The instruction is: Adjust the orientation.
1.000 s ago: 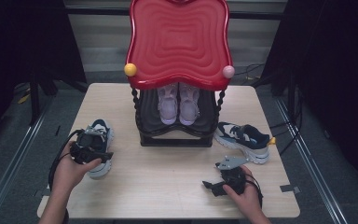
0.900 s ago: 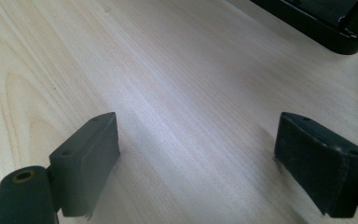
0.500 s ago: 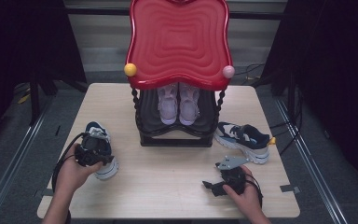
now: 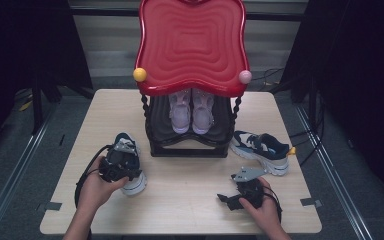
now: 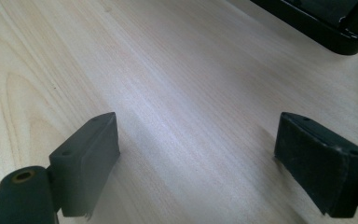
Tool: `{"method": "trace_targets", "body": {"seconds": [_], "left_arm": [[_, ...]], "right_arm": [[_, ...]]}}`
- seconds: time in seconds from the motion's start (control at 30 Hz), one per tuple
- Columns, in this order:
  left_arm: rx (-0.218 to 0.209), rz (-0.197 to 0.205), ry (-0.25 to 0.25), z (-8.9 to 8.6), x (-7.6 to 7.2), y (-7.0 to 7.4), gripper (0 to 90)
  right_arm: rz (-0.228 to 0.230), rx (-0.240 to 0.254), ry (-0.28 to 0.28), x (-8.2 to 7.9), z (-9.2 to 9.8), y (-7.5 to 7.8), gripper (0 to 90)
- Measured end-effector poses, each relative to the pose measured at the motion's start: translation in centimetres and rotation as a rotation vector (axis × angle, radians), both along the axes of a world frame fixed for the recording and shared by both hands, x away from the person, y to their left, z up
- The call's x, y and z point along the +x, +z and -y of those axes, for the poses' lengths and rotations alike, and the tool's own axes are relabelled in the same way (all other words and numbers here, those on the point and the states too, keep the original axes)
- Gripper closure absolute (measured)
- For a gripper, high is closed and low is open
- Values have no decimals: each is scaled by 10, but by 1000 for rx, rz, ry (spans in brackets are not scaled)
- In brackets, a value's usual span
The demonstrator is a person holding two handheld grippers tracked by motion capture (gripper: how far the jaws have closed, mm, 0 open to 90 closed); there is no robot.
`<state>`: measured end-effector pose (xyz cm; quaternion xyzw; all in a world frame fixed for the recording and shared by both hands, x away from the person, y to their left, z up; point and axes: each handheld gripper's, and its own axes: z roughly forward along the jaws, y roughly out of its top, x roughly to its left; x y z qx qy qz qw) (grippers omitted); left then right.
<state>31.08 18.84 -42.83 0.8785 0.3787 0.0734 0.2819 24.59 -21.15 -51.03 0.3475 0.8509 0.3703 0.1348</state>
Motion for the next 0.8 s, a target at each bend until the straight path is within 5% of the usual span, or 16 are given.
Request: {"method": "trace_targets", "body": {"seconds": [0.23, 0.37, 0.53, 0.73, 0.8], "left_arm": [[-16, 16, -26, -10, 0, 6, 512], [-29, 61, -30, -17, -5, 11, 429], [-2, 46, -95, -18, -12, 14, 450], [44, 85, -97, -11, -15, 14, 537], [28, 71, -108, -7, -13, 13, 571]], "right_arm": [[1, 0, 1, 0, 0, 0, 132], [0, 0, 0, 0, 0, 0, 132], [0, 0, 0, 0, 0, 0, 131], [0, 0, 0, 0, 0, 0, 132], [0, 0, 0, 0, 0, 0, 132]]}}
